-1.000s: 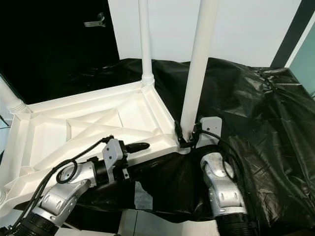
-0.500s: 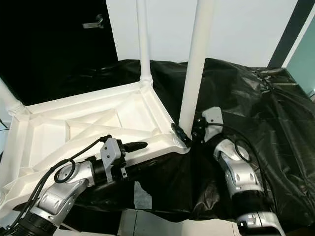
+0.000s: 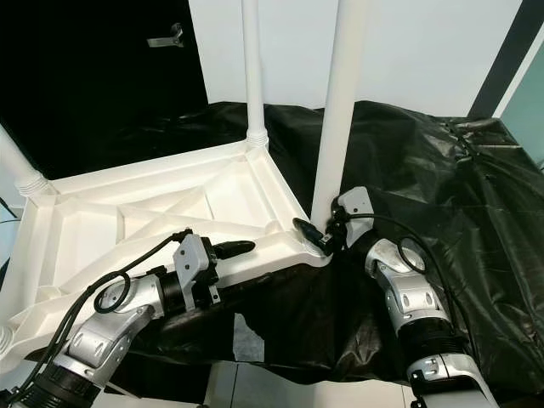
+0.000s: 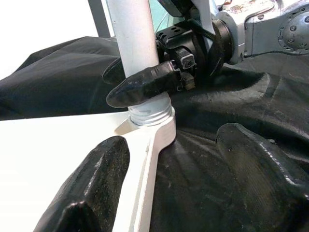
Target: Building children table
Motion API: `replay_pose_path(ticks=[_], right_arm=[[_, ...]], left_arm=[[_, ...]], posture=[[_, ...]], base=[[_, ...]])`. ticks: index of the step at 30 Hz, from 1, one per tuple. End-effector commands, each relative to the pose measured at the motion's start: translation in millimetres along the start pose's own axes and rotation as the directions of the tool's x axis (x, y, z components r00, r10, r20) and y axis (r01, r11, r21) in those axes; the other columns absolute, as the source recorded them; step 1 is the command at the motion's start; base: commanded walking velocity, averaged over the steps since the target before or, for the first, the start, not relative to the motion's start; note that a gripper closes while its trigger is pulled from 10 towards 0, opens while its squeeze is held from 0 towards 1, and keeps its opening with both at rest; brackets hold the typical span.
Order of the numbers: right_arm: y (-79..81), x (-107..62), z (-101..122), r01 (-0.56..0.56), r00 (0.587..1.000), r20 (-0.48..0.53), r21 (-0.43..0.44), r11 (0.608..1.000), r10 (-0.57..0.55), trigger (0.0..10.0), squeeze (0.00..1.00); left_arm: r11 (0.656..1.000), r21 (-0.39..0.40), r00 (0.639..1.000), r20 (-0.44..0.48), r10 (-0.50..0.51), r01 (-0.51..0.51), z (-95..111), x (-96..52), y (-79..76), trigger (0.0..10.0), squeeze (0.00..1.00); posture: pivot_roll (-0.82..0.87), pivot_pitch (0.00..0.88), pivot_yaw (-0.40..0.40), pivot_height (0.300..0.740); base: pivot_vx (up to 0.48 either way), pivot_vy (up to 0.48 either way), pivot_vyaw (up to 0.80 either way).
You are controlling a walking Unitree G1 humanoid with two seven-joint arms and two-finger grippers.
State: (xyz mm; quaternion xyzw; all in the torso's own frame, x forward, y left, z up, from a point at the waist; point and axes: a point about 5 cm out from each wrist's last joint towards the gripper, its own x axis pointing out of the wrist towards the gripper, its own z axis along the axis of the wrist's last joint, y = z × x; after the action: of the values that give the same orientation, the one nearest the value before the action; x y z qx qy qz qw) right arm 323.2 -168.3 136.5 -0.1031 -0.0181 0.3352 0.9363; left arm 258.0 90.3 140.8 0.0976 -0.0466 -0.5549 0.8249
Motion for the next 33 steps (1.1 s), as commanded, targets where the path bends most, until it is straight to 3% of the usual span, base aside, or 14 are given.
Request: replay_pose_path(ticks=[1,3,4,9,13,15,17,18,19,20,22,24,32,33], right_arm=[[-4.8,-5.7,-8,0.043,0.999,-0.023,0.001,0.999,-0.043,0.0,0.0],[-5.5,-6.5,-9,0.065,0.998,-0.023,0.003,0.998,-0.065,0.0,0.0],[-5.7,-7.0,-11,0.107,0.993,-0.042,-0.002,0.994,-0.107,10.0,0.0],[0.2,-6.6,-14,0.24,0.969,-0.063,0.019,0.97,-0.239,10.0,0.0],[7.0,-4.6,-15,0.442,0.896,-0.082,0.056,0.895,-0.437,10.0,0.0],[7.0,-4.6,-15,0.442,0.896,-0.082,0.056,0.895,-0.437,10.0,0.0],[11.3,-3.7,-15,0.492,0.869,-0.087,0.06,0.868,-0.487,10.0,0.0],[17.1,-3.2,-16,0.557,0.83,-0.094,0.072,0.827,-0.55,10.0,0.0],[17.1,-3.2,-16,0.557,0.83,-0.094,0.072,0.827,-0.55,10.0,0.0],[25.8,-3.0,-17,0.661,0.751,-0.113,0.107,0.743,-0.651,10.0,0.0],[28.7,-3.5,-18,0.707,0.707,-0.126,0.129,0.695,-0.696,10.0,0.0],[30.3,-2.4,-18,0.718,0.696,-0.137,0.145,0.681,-0.704,10.0,0.0],[31.4,-0.7,-8,0.688,0.724,-0.087,0.169,0.706,-0.684,10.0,0.0],[31.5,-1.1,-6,0.684,0.726,-0.081,0.175,0.708,-0.682,10.0,1.0]], left_arm=[[0.999,0.002,0.999,-0.016,-0.04,0.04,-3,-1.3,-2.3,10.0,0.0],[0.999,0.001,0.999,-0.016,-0.042,0.042,-3,-1.5,-2.9,10.0,0.0],[0.999,0.0,0.999,-0.017,-0.043,0.043,-3,-1.7,-3.2,10.0,0.0],[0.999,0.0,0.999,-0.017,-0.044,0.044,-2,-2.2,-2.6,10.0,0.0],[0.999,0.0,0.999,-0.017,-0.05,0.05,-1,-2.2,-3.0,10.0,0.0],[0.999,0.0,0.999,-0.017,-0.05,0.05,-1,-2.2,-3.0,10.0,0.0],[0.999,0.0,0.998,-0.017,-0.054,0.054,-1,-2.4,-3.3,10.0,0.0],[0.998,0.001,0.998,-0.018,-0.058,0.058,-1,-2.6,-3.6,10.0,0.0],[0.998,0.001,0.998,-0.018,-0.058,0.058,-1,-2.6,-3.6,10.0,0.0],[0.998,0.007,0.998,-0.019,-0.056,0.056,-1,-2.6,-2.9,10.0,0.0],[0.999,0.009,0.999,-0.018,-0.05,0.05,-1,-2.1,-2.1,10.0,0.0],[0.999,0.01,0.999,-0.016,-0.048,0.048,0,-1.4,-2.1,10.0,0.0],[0.999,0.007,0.998,-0.012,-0.054,0.054,0,1.8,-5.2,10.0,0.0],[0.999,0.01,0.999,-0.011,-0.051,0.051,0,2.2,-4.3,10.0,0.0]], posture=[[0.04,0.0,0.007,0.74],[0.04,0.0,0.007,0.74],[0.04,0.0,0.006,0.74],[0.04,0.0,0.008,0.74],[0.04,0.0,0.014,0.74],[0.04,0.0,0.014,0.74],[0.04,0.0,0.016,0.74],[0.04,0.0,0.01,0.74],[0.04,0.0,0.01,0.74],[0.05,0.0,0.007,0.74],[0.05,0.0,0.006,0.74],[0.05,0.0,0.006,0.74],[0.05,0.0,0.001,0.74],[0.05,0.0,0.0,0.74]], base=[[0.0,0.0,0.0],[0.0,0.0,0.0],[0.0,0.0,0.0],[0.0,0.0,0.0],[0.0,0.0,0.0],[0.0,0.0,0.0],[0.0,0.0,0.0],[0.0,0.0,0.0],[0.0,0.0,0.0],[0.0,0.0,0.0],[0.0,0.0,0.0],[0.0,0.0,0.0],[0.0,0.0,0.0],[0.0,0.0,0.0]])
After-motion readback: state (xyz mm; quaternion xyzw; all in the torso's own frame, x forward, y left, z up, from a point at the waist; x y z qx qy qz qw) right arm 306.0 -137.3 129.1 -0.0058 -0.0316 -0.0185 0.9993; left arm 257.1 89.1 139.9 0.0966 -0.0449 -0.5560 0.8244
